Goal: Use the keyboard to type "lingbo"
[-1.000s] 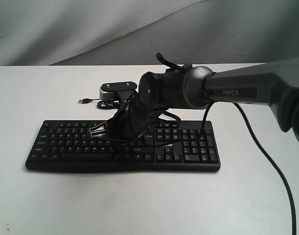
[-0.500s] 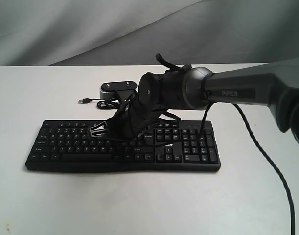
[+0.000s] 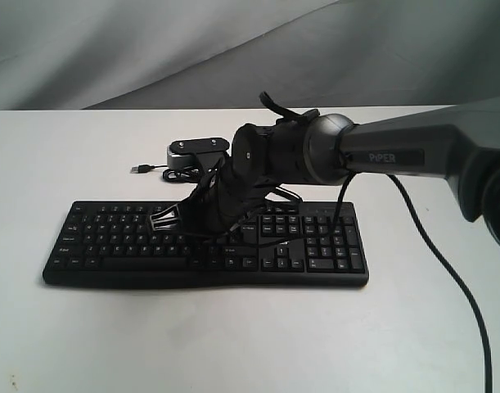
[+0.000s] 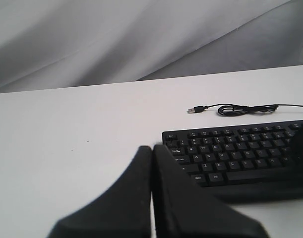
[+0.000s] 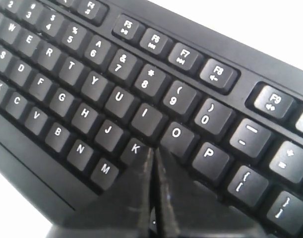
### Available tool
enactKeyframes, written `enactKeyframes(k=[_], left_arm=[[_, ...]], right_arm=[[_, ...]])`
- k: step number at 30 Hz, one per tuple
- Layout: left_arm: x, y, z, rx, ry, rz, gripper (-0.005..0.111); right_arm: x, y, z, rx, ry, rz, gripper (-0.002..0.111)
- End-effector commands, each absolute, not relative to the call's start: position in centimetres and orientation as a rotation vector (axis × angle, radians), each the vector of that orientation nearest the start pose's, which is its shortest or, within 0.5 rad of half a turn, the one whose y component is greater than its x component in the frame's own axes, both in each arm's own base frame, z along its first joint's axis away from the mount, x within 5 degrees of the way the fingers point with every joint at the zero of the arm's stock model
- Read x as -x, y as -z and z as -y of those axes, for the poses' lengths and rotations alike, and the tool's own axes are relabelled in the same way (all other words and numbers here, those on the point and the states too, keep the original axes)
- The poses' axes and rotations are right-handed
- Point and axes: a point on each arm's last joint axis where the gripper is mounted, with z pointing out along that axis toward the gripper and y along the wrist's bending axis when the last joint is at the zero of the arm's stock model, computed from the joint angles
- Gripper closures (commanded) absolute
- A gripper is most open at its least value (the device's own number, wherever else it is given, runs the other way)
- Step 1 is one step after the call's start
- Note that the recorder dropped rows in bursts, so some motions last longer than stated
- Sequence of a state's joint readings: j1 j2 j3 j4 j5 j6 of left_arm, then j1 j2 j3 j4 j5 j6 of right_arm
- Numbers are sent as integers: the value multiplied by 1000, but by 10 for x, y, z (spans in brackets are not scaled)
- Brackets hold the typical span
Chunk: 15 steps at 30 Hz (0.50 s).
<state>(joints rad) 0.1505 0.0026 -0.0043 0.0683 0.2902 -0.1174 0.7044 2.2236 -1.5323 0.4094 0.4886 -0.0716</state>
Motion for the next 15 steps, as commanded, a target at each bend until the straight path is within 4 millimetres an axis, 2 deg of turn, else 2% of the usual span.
enactKeyframes(k=[1, 5, 11, 15], left_arm=[[-54, -187, -10, 203, -79, -1758, 106], [-54, -187, -10, 203, -79, -1758, 106], [-54, -187, -10, 203, -79, -1758, 106], [-54, -187, -10, 203, -79, -1758, 106]], right_arm=[[-346, -120, -312, 628, -555, -2653, 108], [-346, -122, -312, 623, -562, -2650, 108], [-348, -146, -312, 617, -583, -2568, 108], [-351, -154, -314, 614, -590, -2525, 108]])
